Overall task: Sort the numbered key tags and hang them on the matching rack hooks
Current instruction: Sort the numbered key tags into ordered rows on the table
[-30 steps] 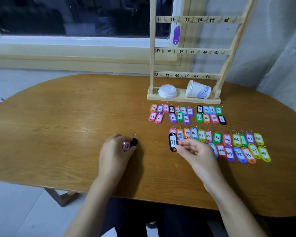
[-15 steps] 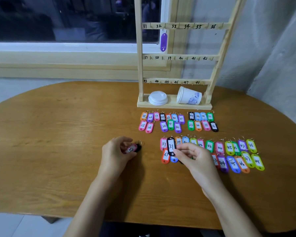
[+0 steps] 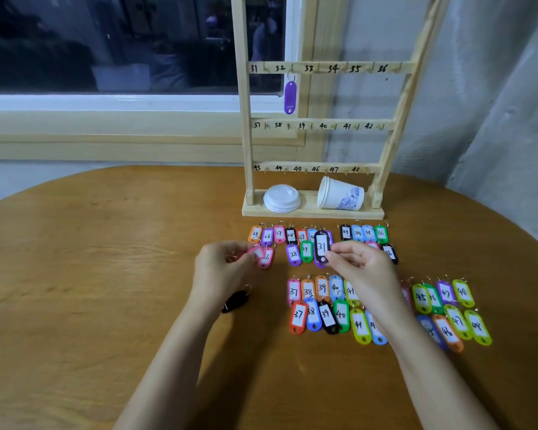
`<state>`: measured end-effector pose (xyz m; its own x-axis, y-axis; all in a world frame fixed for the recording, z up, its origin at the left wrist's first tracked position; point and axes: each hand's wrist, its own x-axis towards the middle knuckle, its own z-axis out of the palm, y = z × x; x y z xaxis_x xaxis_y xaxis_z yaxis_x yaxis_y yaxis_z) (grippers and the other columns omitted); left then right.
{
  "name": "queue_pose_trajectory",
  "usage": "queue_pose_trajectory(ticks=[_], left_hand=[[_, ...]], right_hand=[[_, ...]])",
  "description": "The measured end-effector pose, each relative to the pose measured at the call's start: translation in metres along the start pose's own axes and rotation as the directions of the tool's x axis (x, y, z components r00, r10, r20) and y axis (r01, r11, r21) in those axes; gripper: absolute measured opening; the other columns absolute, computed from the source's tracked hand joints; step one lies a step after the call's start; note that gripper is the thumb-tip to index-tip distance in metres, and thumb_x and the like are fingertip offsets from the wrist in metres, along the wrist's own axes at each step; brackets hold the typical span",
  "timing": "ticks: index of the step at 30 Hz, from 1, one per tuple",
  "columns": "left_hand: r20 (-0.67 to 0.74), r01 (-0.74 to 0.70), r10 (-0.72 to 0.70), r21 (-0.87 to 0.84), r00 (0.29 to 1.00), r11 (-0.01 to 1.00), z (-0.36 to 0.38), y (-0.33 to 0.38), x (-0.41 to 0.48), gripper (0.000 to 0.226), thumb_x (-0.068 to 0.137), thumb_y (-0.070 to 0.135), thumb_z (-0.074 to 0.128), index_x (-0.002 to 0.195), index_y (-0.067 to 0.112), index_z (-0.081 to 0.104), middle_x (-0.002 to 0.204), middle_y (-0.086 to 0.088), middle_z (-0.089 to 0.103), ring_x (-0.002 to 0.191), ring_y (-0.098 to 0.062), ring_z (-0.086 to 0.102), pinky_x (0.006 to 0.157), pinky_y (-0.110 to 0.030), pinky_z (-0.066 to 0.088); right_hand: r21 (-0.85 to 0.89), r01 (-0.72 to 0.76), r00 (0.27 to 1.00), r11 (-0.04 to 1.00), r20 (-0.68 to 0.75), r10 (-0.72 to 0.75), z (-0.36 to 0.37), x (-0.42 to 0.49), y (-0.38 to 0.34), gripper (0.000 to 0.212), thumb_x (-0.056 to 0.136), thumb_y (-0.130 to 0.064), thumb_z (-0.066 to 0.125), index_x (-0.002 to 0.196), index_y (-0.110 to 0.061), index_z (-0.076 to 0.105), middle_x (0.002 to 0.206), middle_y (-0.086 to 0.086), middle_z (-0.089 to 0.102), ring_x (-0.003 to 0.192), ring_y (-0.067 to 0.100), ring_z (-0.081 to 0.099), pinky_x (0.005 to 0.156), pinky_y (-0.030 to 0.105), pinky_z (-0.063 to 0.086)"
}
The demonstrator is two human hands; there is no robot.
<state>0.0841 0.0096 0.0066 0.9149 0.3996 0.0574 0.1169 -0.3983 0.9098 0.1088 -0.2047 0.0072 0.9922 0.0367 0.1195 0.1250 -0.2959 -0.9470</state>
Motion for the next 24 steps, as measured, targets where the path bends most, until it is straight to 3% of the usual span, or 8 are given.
queue_pose_trajectory(ticks=[2, 6, 9, 12, 16, 20, 24], left_hand=[[0.017, -0.018, 0.017, 0.065, 1.0, 0.998, 0.011, 0.004, 0.013, 0.008, 0.08, 0.017, 0.071, 0.084, 0.022, 0.074, 0.073, 0.0, 0.068, 0.069, -0.015, 0.059, 0.061, -0.026, 0.046], [0.037, -0.061, 0.056, 0.161, 0.998, 0.985, 0.027, 0.009, 0.031, 0.014, 0.078, 0.009, 0.073, 0.091, 0.013, 0.073, 0.078, 0.001, 0.069, 0.065, -0.002, 0.056, 0.056, -0.015, 0.042], [0.074, -0.095, 0.082, 0.199, 0.994, 0.975, 0.036, 0.011, 0.037, 0.017, 0.076, 0.009, 0.076, 0.092, 0.01, 0.071, 0.07, 0.008, 0.062, 0.059, -0.001, 0.055, 0.046, -0.008, 0.041], [0.11, -0.129, 0.105, 0.239, 0.988, 0.962, 0.043, 0.012, 0.039, 0.017, 0.076, 0.012, 0.077, 0.091, 0.01, 0.07, 0.067, 0.01, 0.058, 0.059, -0.003, 0.054, 0.046, -0.01, 0.043], [0.107, -0.157, 0.131, 0.289, 0.986, 0.944, 0.048, 0.008, 0.04, 0.019, 0.077, 0.019, 0.077, 0.094, 0.014, 0.069, 0.08, 0.001, 0.065, 0.067, -0.006, 0.058, 0.052, -0.013, 0.043], [0.058, -0.177, 0.167, 0.334, 0.984, 0.926, 0.043, 0.006, 0.039, 0.028, 0.075, 0.02, 0.079, 0.1, 0.012, 0.069, 0.082, 0.002, 0.063, 0.073, -0.011, 0.059, 0.057, -0.016, 0.045], [0.011, -0.165, 0.172, 0.349, 0.985, 0.923, 0.031, 0.003, 0.035, 0.022, 0.076, 0.021, 0.078, 0.095, 0.014, 0.071, 0.075, 0.006, 0.065, 0.071, -0.011, 0.061, 0.061, -0.025, 0.05]], right_hand=[[-0.044, 0.007, 1.0, 0.999, -0.011, -0.008, -0.004, 0.01, -0.001, 0.008, 0.085, -0.017, 0.068, 0.09, -0.024, 0.068, 0.085, -0.01, 0.069, 0.08, -0.003, 0.064, 0.065, 0.006, 0.047], [-0.056, -0.024, 0.999, 0.998, -0.045, 0.021, -0.011, 0.022, 0.008, 0.011, 0.085, -0.018, 0.069, 0.096, -0.021, 0.068, 0.089, -0.009, 0.069, 0.085, 0.0, 0.064, 0.068, 0.012, 0.047], [-0.048, -0.03, 0.998, 0.998, -0.054, 0.027, -0.014, 0.024, 0.015, 0.013, 0.085, -0.018, 0.069, 0.097, -0.02, 0.069, 0.091, -0.009, 0.069, 0.087, 0.002, 0.064, 0.072, 0.015, 0.049], [-0.063, -0.028, 0.998, 0.998, -0.063, 0.024, -0.016, 0.026, 0.02, 0.013, 0.085, -0.018, 0.069, 0.097, -0.023, 0.068, 0.09, -0.01, 0.069, 0.087, 0.0, 0.064, 0.072, 0.016, 0.049], [-0.068, -0.019, 0.998, 0.998, -0.063, 0.014, -0.017, 0.026, 0.023, 0.014, 0.085, -0.019, 0.069, 0.093, -0.03, 0.065, 0.091, -0.012, 0.068, 0.088, -0.001, 0.063, 0.073, 0.015, 0.049], [-0.062, -0.018, 0.997, 0.998, -0.075, 0.013, -0.019, 0.025, 0.024, 0.013, 0.085, -0.02, 0.069, 0.095, -0.027, 0.067, 0.091, -0.012, 0.069, 0.087, 0.0, 0.063, 0.074, 0.017, 0.05], [-0.046, -0.025, 0.992, 0.999, -0.127, 0.019, -0.026, 0.028, 0.025, 0.012, 0.084, -0.018, 0.069, 0.095, -0.024, 0.068, 0.089, -0.007, 0.07, 0.085, 0.006, 0.066, 0.074, 0.02, 0.051]])
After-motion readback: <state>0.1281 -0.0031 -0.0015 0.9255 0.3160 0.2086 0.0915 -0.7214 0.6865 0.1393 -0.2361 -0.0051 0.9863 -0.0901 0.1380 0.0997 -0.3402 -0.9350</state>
